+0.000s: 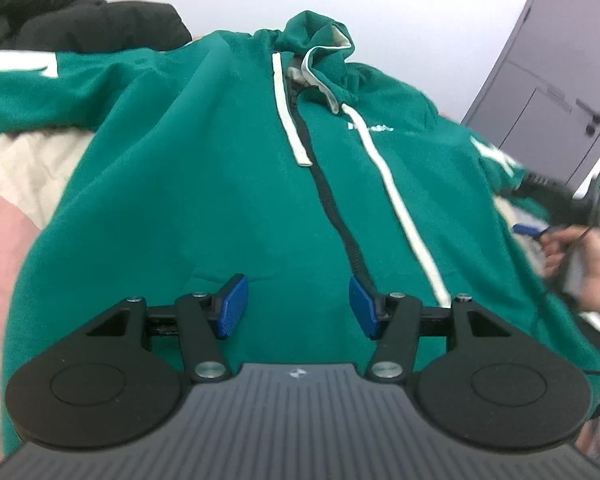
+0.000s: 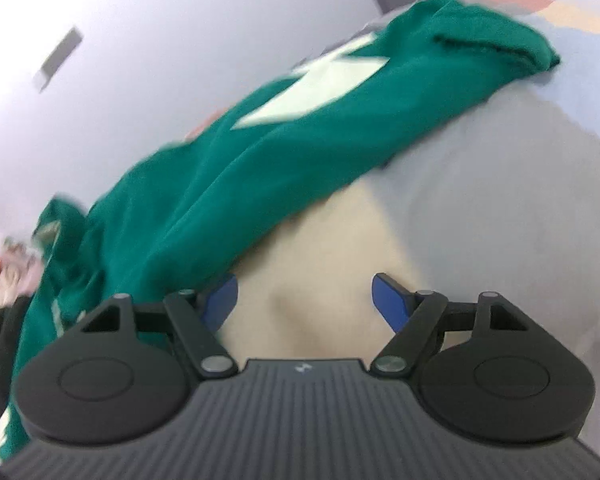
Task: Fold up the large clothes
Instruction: 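Move the right gripper to a sleeve cuff and grasp it, then lift the sleeve cuff with the right gripper and carry it across the front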
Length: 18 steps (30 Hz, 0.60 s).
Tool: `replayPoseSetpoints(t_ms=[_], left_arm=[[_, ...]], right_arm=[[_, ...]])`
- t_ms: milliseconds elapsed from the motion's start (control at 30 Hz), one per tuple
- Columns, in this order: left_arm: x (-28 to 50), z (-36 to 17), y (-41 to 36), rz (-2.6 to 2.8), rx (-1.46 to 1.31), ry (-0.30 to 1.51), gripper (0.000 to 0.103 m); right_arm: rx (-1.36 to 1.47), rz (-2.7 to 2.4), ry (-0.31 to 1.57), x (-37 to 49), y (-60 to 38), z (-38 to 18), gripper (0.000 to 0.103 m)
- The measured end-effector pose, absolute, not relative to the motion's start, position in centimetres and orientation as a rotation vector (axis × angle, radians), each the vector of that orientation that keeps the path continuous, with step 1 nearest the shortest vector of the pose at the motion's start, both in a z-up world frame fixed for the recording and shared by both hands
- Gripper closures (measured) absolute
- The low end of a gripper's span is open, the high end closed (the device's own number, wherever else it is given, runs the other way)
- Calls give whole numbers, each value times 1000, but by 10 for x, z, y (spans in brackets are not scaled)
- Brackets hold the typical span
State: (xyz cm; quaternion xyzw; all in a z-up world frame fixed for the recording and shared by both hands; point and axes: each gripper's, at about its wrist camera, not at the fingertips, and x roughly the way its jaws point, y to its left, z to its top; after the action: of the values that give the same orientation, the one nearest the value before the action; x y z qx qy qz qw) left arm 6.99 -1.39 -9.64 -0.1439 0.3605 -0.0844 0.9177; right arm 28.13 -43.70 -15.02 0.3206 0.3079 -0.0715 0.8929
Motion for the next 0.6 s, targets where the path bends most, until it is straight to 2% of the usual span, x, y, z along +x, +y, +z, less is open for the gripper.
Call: replayPoseSetpoints(t_ms=[200, 400, 467, 533, 600], left_arm=[[78, -101, -16, -157, -317, 732, 40], [89, -105, -16, -112, -326, 720, 40], [93, -108, -15, -94, -330, 722, 40], [99, -111, -14, -80, -339, 727, 40], [103, -113, -13, -67, -341, 727, 40]], right_arm=[[687, -217, 472, 302, -488, -174, 33], [725, -300, 353, 340, -542, -176, 33], [697, -358, 341, 353, -561, -173, 39], [674, -422, 325, 362, -580, -170, 50], [665, -485, 312, 369, -601, -168, 52]])
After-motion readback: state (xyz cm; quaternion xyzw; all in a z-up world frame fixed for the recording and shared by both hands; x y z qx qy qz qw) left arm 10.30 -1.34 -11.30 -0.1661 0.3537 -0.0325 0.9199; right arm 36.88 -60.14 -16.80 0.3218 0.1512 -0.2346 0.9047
